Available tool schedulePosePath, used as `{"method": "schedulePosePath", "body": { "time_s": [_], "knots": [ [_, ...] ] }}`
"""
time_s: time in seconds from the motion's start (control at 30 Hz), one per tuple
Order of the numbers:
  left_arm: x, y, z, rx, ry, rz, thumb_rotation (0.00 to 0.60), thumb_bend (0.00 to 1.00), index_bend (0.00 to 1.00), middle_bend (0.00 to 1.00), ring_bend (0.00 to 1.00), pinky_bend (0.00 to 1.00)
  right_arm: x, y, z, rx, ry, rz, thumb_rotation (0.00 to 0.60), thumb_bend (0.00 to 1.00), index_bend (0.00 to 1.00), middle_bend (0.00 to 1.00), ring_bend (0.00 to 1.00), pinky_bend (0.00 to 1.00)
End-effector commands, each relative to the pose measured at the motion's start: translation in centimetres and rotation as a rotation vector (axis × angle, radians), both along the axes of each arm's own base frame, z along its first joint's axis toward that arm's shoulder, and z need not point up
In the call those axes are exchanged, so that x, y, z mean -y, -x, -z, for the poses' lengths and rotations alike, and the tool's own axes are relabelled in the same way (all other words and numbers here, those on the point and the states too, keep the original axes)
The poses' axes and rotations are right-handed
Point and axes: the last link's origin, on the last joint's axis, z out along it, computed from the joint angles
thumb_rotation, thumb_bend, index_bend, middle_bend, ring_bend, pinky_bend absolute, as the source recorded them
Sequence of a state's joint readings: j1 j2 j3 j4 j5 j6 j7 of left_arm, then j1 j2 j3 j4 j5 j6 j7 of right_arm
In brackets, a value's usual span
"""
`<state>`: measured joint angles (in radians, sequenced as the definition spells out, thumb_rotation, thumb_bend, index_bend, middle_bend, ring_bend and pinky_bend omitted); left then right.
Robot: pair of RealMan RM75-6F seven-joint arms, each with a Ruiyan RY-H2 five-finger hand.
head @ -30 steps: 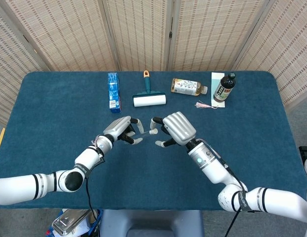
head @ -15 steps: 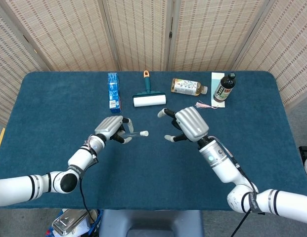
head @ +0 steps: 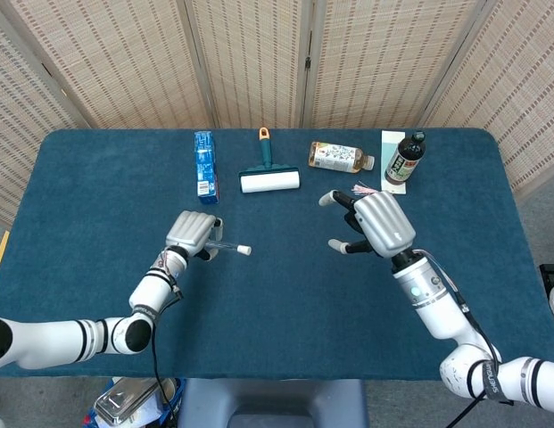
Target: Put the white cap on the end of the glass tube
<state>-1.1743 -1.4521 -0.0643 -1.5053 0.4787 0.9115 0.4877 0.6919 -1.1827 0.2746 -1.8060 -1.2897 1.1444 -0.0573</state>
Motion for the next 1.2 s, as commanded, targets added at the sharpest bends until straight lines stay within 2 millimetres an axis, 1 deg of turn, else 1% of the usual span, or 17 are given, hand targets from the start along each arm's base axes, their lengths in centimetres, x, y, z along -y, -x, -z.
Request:
{"method": "schedulePosePath", "body": {
  "time_s": [0.03, 0.27, 0.47, 0.57, 0.73, 0.97, 1.2],
  "knots": [
    [-0.3, 0.2, 1.3, -0.068, -0.024, 0.017, 0.600, 0.47, 0.69, 1.00, 1.00, 1.00, -0.1, 0.2, -0.1, 0.002, 0.001, 0.007, 0.600, 0.00, 0.34, 1.00, 1.00, 1.00],
    [-0.5, -0.1, 3.8, -0.123, -0.029, 0.024, 0.600, 0.47, 0.69, 1.00, 1.00, 1.00, 0.0, 1.0, 0.0, -0.009, 0.002, 0.026, 0.600, 0.00, 0.34, 1.00, 1.00, 1.00],
    [-0.6, -0.3, 5.3, -0.153, -0.040, 0.019, 0.600, 0.47, 0.68, 1.00, 1.00, 1.00, 0.1, 1.6, -0.1, -0.009, 0.002, 0.039, 0.600, 0.00, 0.34, 1.00, 1.00, 1.00],
    [-0.7, -0.2, 5.9, -0.176, -0.033, 0.007, 0.600, 0.47, 0.66, 1.00, 1.00, 1.00, 0.1, 1.8, 0.0, 0.004, -0.014, 0.049, 0.600, 0.00, 0.34, 1.00, 1.00, 1.00],
    [-0.7, -0.3, 6.4, -0.187, -0.025, -0.003, 0.600, 0.47, 0.60, 1.00, 1.00, 1.00, 0.1, 2.0, 0.1, 0.004, -0.021, 0.052, 0.600, 0.00, 0.34, 1.00, 1.00, 1.00],
    [-0.5, -0.1, 7.0, -0.221, -0.005, -0.007, 0.600, 0.47, 0.55, 1.00, 1.00, 1.00, 0.2, 2.3, 0.0, 0.007, -0.019, 0.061, 0.600, 0.00, 0.34, 1.00, 1.00, 1.00],
    [-0.3, -0.1, 7.1, -0.229, 0.012, -0.012, 0.600, 0.47, 0.43, 1.00, 1.00, 1.00, 0.2, 2.5, -0.1, 0.017, -0.021, 0.069, 0.600, 0.00, 0.34, 1.00, 1.00, 1.00]
  ]
}}
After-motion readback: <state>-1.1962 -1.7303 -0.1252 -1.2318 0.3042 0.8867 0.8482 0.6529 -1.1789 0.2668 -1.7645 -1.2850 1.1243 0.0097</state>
